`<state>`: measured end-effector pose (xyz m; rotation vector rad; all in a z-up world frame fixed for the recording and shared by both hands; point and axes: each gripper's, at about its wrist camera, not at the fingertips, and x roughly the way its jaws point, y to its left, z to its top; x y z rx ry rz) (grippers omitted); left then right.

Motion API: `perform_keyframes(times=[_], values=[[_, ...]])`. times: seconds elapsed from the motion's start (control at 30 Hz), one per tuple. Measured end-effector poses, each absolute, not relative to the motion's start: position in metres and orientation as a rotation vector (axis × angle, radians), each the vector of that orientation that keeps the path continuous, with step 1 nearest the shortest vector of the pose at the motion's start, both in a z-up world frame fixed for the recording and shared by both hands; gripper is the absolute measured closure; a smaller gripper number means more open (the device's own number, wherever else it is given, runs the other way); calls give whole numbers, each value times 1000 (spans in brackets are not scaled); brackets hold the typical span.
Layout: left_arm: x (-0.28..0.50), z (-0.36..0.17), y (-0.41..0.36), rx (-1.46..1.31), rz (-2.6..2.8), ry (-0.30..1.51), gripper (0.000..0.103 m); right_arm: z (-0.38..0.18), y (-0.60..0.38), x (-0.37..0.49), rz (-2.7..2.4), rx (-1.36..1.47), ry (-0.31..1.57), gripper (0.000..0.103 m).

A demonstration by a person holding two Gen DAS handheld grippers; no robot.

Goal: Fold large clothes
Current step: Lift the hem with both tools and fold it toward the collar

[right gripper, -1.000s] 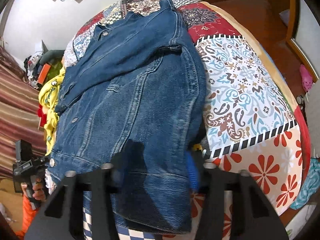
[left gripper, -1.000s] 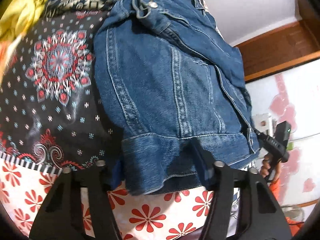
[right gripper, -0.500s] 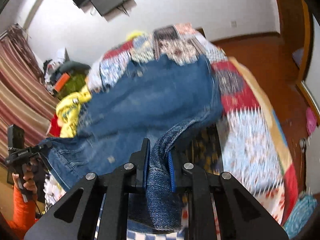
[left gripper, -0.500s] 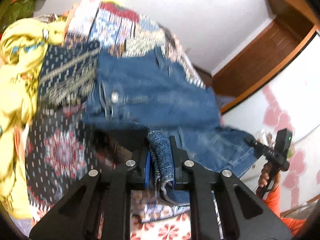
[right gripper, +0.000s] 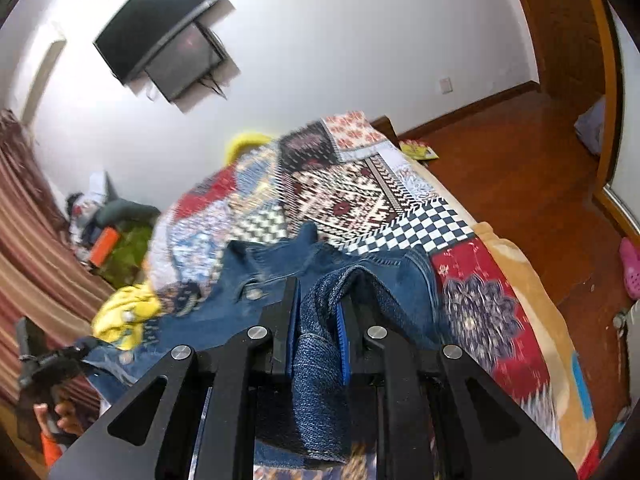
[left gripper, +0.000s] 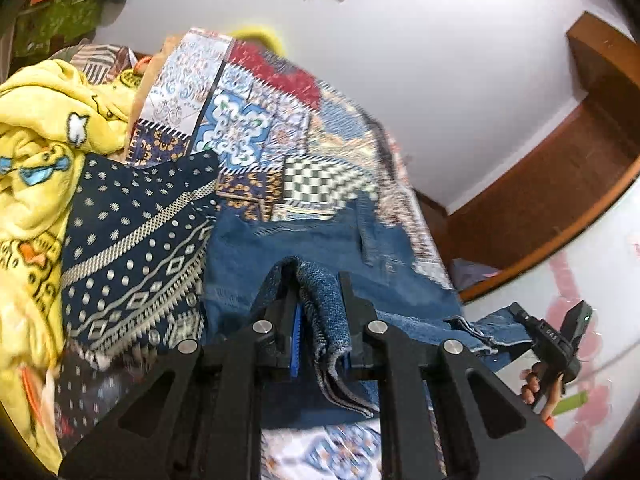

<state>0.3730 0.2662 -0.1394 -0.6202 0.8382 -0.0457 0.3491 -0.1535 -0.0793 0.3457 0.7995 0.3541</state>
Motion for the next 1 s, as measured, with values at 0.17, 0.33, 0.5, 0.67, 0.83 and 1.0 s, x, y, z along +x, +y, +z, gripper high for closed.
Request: perform_keyframes(times=[0.17, 0.33, 0.5, 0.67, 0.83, 1.0], values=[[414, -193, 273, -590, 6, 931, 88, -118, -145, 393, 323, 268, 905, 88], [426, -242, 276, -603, 62, 1031, 82, -156, -140, 413, 318, 173, 1043, 80], [417, -233, 266, -532, 102, 1050, 73, -149, -138, 390, 346, 75, 1082, 64], [395, -186, 246, -327, 241, 963, 22, -117, -143, 354, 304, -1, 971, 41], [357, -144, 218, -259, 154, 869, 10, -104, -139, 323, 357, 44, 954, 36], [341, -152, 174, -140, 35, 920, 8, -114, -113, 297, 423, -27, 959, 36]])
